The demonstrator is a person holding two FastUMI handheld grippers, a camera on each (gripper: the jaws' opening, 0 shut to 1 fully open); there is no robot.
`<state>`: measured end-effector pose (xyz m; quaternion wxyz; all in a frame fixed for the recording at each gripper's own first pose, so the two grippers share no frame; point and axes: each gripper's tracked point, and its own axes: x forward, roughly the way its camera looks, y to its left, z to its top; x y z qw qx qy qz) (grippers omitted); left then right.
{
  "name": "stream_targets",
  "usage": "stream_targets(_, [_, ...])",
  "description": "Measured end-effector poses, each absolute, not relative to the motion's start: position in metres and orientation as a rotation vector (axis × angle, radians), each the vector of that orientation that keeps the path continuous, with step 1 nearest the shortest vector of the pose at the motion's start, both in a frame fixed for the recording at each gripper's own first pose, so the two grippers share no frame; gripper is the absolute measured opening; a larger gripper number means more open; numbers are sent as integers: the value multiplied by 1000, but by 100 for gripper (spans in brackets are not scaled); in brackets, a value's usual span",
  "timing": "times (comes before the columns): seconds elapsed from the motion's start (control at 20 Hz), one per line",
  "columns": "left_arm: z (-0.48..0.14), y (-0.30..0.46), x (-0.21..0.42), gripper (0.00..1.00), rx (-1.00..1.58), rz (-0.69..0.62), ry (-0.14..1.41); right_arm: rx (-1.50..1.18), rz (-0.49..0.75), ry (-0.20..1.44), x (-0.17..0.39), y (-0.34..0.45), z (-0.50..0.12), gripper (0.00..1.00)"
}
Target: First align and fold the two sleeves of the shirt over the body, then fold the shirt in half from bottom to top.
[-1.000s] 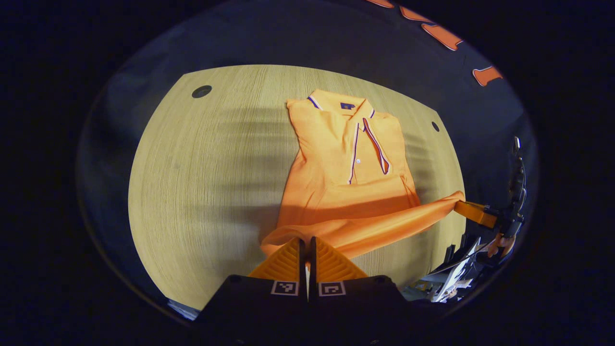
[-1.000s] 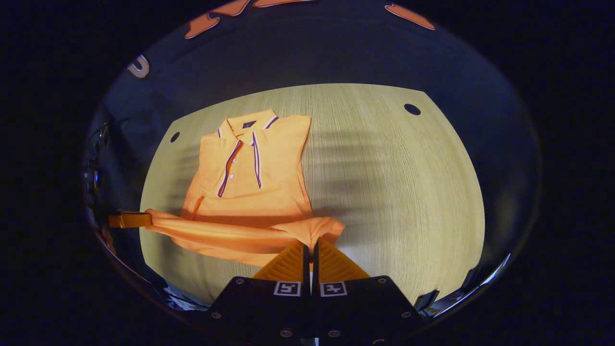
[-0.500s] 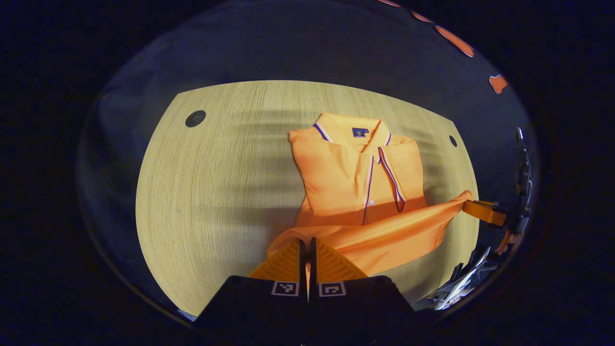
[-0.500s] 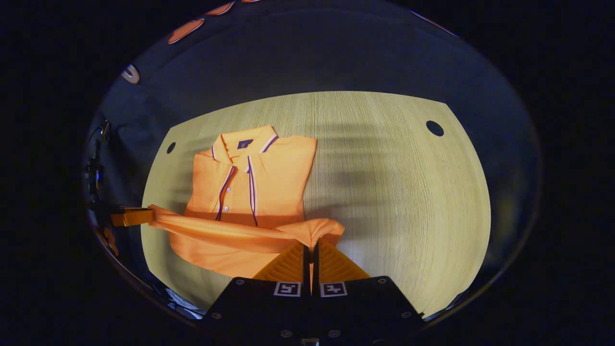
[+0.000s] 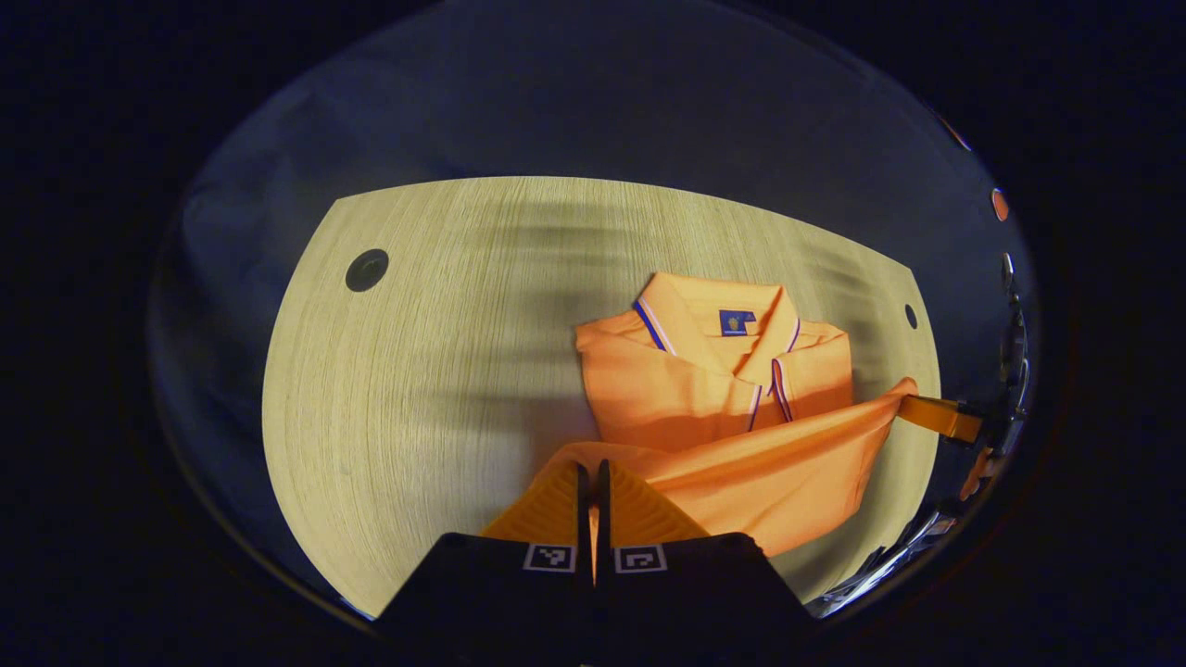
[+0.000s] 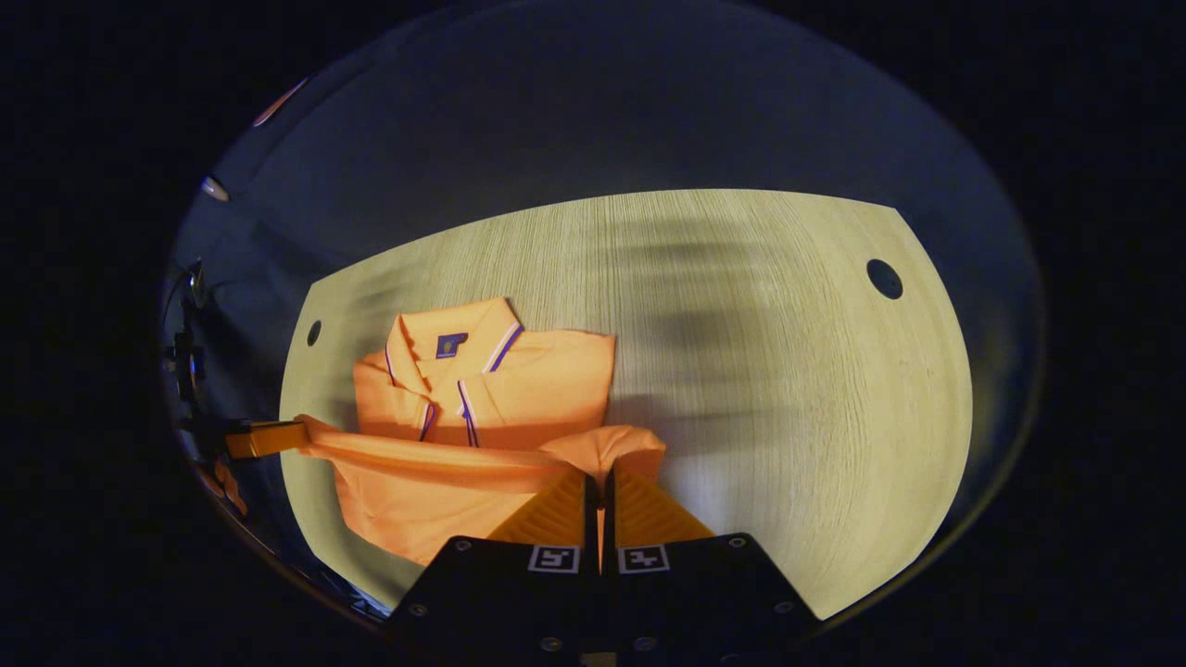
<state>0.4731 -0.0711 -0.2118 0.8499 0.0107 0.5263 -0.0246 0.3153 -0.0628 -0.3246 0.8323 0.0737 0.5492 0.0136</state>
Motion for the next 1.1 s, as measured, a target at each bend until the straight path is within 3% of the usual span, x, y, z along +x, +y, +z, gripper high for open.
stream_targets(0.2, [-207,-62,503,1,40,9,1041,249,13,1132,346,-56,-327,4])
stream_targets(0.35, [-196,-65,521,12,96,-9,955,298,-24,1054,368,-65,-314,20])
stream_targets(0.4, [-185,-66,528,27,105,-6,907,310,-32,1033,371,-68,-311,25])
stream_targets(0.45, [-171,-65,535,52,119,2,839,310,-45,1013,372,-74,-306,27])
stream_targets(0.55, [-146,-68,537,66,136,6,761,272,-58,969,372,-85,-293,29])
stream_targets(0.65, [-113,-80,537,78,104,4,644,200,-59,897,369,-92,-274,39])
stream_targets(0.85, [-53,-90,517,88,82,11,455,56,-69,701,360,-93,-213,60])
stream_targets(0.9, [-29,-95,504,90,89,11,383,29,-64,632,354,-89,-190,74])
stream_targets(1.05, [11,-101,472,91,91,35,263,-22,-42,487,334,-75,-140,80])
stream_targets(1.1, [21,-104,461,95,92,39,231,-39,-37,454,327,-70,-129,88])
